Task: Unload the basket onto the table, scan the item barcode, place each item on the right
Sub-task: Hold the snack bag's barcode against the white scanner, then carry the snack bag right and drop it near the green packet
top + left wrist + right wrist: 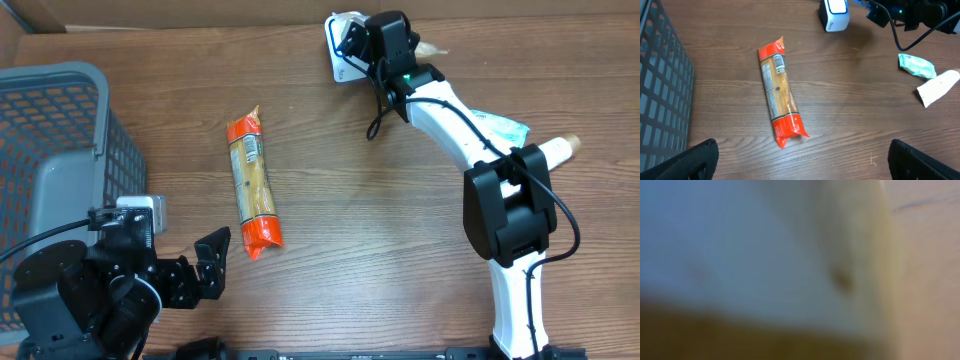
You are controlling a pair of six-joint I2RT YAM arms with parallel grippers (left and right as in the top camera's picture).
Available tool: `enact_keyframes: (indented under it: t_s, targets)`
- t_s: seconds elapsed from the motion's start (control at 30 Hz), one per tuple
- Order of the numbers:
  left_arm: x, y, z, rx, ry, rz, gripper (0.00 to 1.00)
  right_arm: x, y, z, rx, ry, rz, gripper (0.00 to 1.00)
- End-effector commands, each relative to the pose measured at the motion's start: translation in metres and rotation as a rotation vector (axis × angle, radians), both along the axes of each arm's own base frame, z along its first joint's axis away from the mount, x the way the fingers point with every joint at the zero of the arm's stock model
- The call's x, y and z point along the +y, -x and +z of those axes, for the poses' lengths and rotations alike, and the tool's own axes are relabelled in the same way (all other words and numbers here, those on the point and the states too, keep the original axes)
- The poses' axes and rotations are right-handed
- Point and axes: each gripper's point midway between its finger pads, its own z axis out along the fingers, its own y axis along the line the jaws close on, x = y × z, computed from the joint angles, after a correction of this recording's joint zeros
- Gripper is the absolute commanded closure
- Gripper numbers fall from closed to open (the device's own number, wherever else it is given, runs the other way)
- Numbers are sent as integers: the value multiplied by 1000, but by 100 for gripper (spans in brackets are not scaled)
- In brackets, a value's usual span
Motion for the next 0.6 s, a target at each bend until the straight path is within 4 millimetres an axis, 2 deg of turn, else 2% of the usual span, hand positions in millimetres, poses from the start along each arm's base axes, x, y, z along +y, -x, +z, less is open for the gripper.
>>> enact_keyframes:
  t_s: [0.0, 0.1, 0.2, 0.27, 0.33, 0.43, 0.57]
  targets:
    - [1, 0, 4, -16, -17, -3, 1, 7, 8, 60, -58, -194, -1, 96]
    - [1, 0, 4, -16, -17, -3, 1, 9, 23, 86, -33, -341, -2, 96]
    - [1, 0, 4, -16, -17, -3, 0, 17, 48, 114, 43, -547, 25, 96]
    - [1, 0, 4, -16, -17, -3, 0, 25, 73, 138, 133, -729, 62, 96]
    - [1, 0, 4, -16, -17, -3, 0, 30, 107, 168, 271, -965, 91, 96]
    - [1, 0, 4, -16, -17, -3, 0, 22, 148, 198, 478, -1239, 37, 96]
    - [1, 0, 4, -16, -17, -3, 1, -3, 190, 215, 669, -1391, -14, 96]
